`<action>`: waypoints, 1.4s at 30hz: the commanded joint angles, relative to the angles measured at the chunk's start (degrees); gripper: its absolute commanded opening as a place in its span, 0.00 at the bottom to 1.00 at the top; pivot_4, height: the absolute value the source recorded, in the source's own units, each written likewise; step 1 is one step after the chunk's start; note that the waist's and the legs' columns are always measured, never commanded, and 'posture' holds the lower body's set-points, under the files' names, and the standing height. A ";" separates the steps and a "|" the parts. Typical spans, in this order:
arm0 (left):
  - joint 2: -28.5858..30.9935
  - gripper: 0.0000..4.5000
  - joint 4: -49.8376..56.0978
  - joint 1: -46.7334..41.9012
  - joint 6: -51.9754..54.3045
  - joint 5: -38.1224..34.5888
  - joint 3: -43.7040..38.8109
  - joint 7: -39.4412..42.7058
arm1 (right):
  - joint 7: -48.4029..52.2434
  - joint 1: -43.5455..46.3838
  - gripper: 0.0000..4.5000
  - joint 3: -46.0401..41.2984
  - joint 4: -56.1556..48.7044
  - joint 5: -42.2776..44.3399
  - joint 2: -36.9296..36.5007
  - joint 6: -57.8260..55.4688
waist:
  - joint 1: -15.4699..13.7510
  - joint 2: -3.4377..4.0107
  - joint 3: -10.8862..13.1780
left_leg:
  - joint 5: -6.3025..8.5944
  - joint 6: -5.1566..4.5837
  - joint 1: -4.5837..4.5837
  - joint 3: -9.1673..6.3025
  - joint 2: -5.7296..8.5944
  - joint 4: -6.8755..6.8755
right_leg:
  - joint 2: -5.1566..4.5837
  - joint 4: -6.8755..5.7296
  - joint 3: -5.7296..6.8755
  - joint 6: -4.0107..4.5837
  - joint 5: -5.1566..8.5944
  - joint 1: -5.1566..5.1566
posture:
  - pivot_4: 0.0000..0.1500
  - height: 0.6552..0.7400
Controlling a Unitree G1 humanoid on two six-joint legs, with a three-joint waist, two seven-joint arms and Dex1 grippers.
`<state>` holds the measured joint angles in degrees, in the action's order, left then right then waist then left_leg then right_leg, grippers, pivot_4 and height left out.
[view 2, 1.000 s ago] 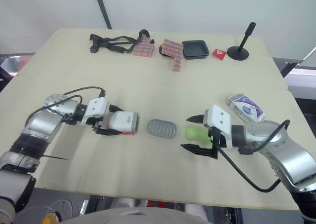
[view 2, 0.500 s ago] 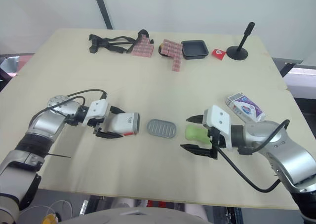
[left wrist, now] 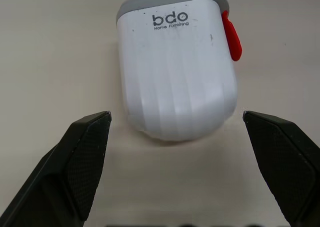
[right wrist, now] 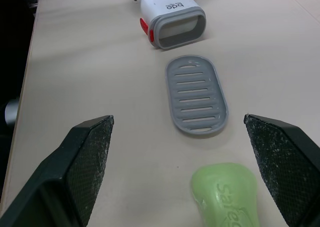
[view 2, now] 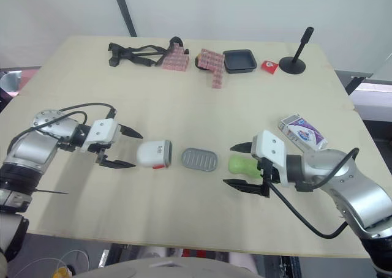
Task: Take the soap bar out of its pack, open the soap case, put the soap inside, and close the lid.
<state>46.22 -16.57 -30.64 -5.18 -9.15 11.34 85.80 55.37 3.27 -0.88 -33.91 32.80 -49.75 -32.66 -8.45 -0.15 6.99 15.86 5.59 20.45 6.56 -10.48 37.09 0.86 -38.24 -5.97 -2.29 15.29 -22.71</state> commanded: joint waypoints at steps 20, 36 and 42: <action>-3.26 1.00 21.80 11.84 15.26 -14.30 -8.51 -7.13 | 0.00 10.37 1.00 9.42 -0.82 -11.77 -9.40 -5.83 | 0.76 -0.01 0.01 | 0.00 0.03 -0.35 0.02 0.00 -0.11 | 0.02 0.11 -0.01 0.00 0.00 0.11 | 1.00 1.00; -3.99 1.00 22.18 13.71 12.81 -11.19 -8.10 -11.40 | 1.03 19.44 1.00 21.92 8.73 -21.70 -5.07 -10.58 | 1.31 0.02 0.02 | -0.04 0.08 -0.36 0.14 0.00 -0.29 | 0.06 0.13 -0.08 0.00 0.00 0.23 | 1.00 1.00; -3.96 1.00 22.93 14.23 12.94 -11.21 -8.34 -12.30 | 3.25 20.33 1.00 24.26 8.54 -23.08 -5.83 -12.63 | 1.08 0.02 0.02 | -0.04 0.07 -0.40 0.14 0.00 -0.29 | 0.03 0.14 -0.07 0.00 0.00 0.24 | 1.00 1.00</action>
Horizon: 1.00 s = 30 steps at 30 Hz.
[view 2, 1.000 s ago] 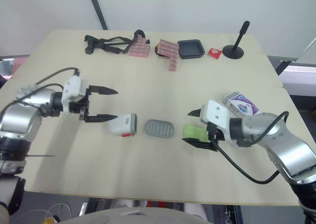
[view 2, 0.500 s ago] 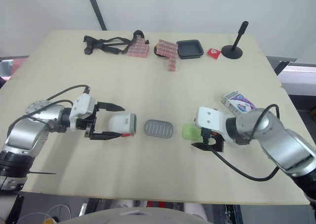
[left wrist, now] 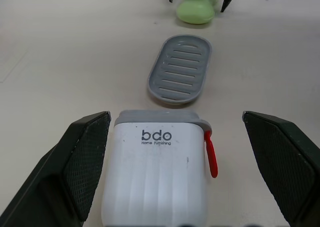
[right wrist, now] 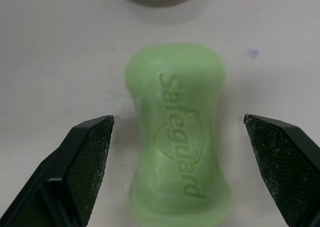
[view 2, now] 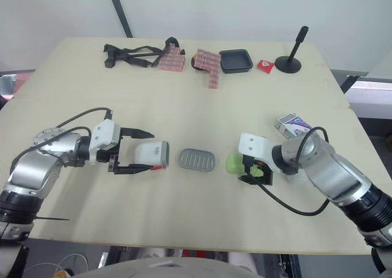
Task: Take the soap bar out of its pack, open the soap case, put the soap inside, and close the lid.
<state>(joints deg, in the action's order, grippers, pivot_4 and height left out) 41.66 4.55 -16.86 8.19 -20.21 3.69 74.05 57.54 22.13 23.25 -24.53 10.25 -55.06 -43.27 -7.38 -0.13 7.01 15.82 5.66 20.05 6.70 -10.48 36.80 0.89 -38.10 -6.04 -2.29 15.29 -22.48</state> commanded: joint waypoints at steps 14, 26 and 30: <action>0.72 1.00 2.49 1.73 -1.28 0.31 -0.78 -1.68 | 2.70 3.94 0.52 3.22 -1.86 -2.03 0.10 -4.30 | 0.02 0.00 0.00 | 0.00 0.00 0.00 0.01 -0.01 0.00 | 0.02 -0.03 -0.01 0.00 0.00 0.00 | 1.00 1.00; 0.52 1.00 1.75 0.88 -1.53 0.59 -0.30 -2.00 | 3.40 3.62 0.52 3.26 -2.52 -3.32 -0.12 -4.31 | 0.08 0.00 0.00 | 0.00 0.00 0.00 0.02 -0.01 0.00 | 0.01 -0.04 -0.01 0.00 0.00 0.00 | 1.00 1.00; 0.63 1.00 1.23 0.57 -1.74 0.86 -0.37 -1.73 | 3.58 4.31 0.52 2.97 -2.82 -3.28 0.14 -4.68 | 0.08 0.00 0.00 | -0.01 0.00 -0.01 0.02 -0.01 0.00 | 0.01 -0.04 -0.01 0.00 0.00 0.00 | 1.00 1.00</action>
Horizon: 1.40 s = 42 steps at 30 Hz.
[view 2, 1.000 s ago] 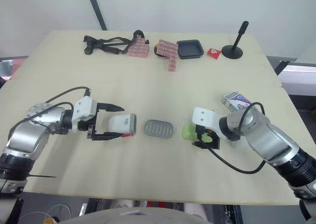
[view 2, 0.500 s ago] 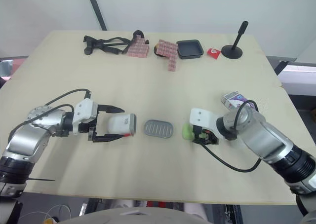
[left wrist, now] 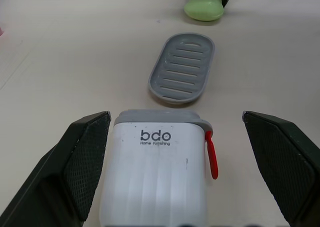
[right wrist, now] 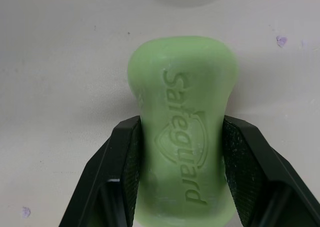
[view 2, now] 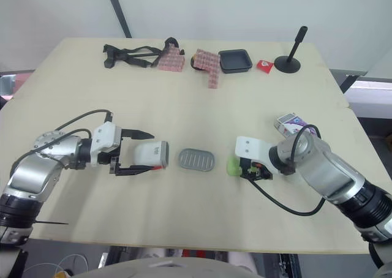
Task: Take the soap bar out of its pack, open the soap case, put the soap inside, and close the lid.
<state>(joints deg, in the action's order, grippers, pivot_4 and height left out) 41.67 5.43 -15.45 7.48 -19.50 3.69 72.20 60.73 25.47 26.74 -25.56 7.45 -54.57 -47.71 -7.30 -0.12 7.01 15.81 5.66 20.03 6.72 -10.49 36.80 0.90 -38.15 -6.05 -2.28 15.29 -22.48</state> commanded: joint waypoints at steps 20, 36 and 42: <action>2.16 1.00 -2.68 -0.51 -3.49 1.68 -1.96 -0.12 | 2.55 15.04 0.52 2.75 -2.42 3.00 7.78 -4.64 | 0.17 0.01 0.00 | -0.01 0.01 -0.42 0.10 -0.02 0.00 | 0.10 -0.10 -0.09 0.00 0.00 -0.01 | 1.00 1.00; 5.41 1.00 -7.00 0.06 -7.71 3.19 -3.66 0.54 | 0.05 23.87 0.52 10.91 8.70 0.64 19.67 -6.96 | 0.36 0.02 0.01 | -0.02 0.04 -0.50 0.12 -0.01 -0.01 | 0.25 -0.17 -0.03 0.01 0.00 -0.03 | 1.00 1.00; 5.55 1.00 -7.65 0.08 -8.80 3.62 -3.39 1.71 | 0.75 24.32 0.52 12.05 9.74 0.39 21.18 -6.43 | 0.40 0.02 0.01 | -0.02 0.04 -0.50 0.12 -0.01 -0.01 | 0.22 -0.18 -0.01 0.01 0.00 -0.03 | 1.00 1.00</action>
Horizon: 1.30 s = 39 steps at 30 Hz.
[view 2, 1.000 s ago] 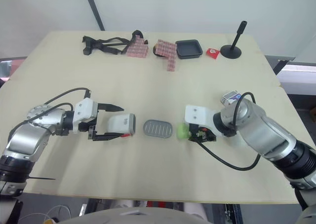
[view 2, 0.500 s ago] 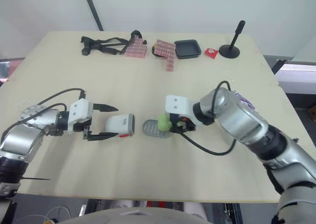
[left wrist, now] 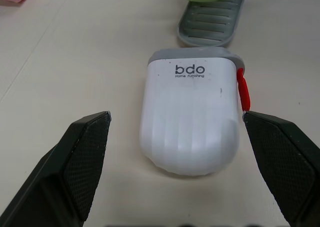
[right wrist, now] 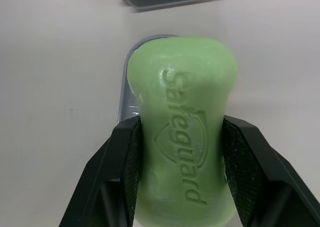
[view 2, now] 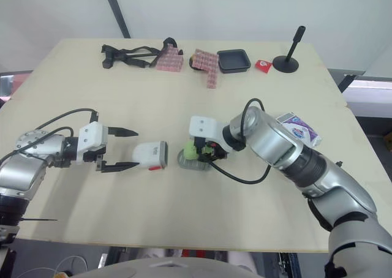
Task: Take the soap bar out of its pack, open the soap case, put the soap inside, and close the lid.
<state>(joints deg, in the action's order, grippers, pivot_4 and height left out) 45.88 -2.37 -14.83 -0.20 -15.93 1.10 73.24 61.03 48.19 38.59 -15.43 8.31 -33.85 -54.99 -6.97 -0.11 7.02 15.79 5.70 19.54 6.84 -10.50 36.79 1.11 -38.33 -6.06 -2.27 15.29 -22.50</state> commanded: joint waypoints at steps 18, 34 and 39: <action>-0.09 1.00 -1.73 -2.99 -1.95 1.36 0.54 0.78 | 0.25 1.69 0.69 0.11 1.52 0.37 2.74 -0.43 | 0.06 0.00 0.00 | -0.01 0.01 -0.02 0.01 -0.01 0.00 | -0.01 -0.04 0.04 0.00 0.00 -0.01 | 1.00 1.00; -0.04 1.00 -2.82 -3.50 -3.26 1.03 0.78 1.53 | 2.34 -7.62 0.99 -16.66 -8.90 11.53 -1.41 1.39 | -0.75 0.00 0.00 | -0.01 0.01 -0.02 0.02 0.00 0.00 | -0.02 -0.06 0.03 0.01 0.00 -0.01 | 1.00 1.00; -0.27 1.00 -2.29 -4.08 -0.48 -1.19 0.56 2.71 | 2.41 -19.66 0.99 -28.90 -15.76 17.79 -5.37 6.02 | -0.98 -0.03 -0.02 | 0.00 0.01 0.00 0.03 0.01 -0.01 | -0.23 -0.01 0.02 0.01 0.00 -0.01 | 1.00 1.00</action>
<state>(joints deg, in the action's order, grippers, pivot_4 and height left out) 45.18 -5.76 -18.30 -1.49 -15.34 3.02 75.44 63.63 29.84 14.71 -27.68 23.36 -38.90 -51.36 -7.95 -0.14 7.01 15.78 5.72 19.54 6.87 -10.49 36.78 0.89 -38.33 -6.04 -2.27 15.29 -22.52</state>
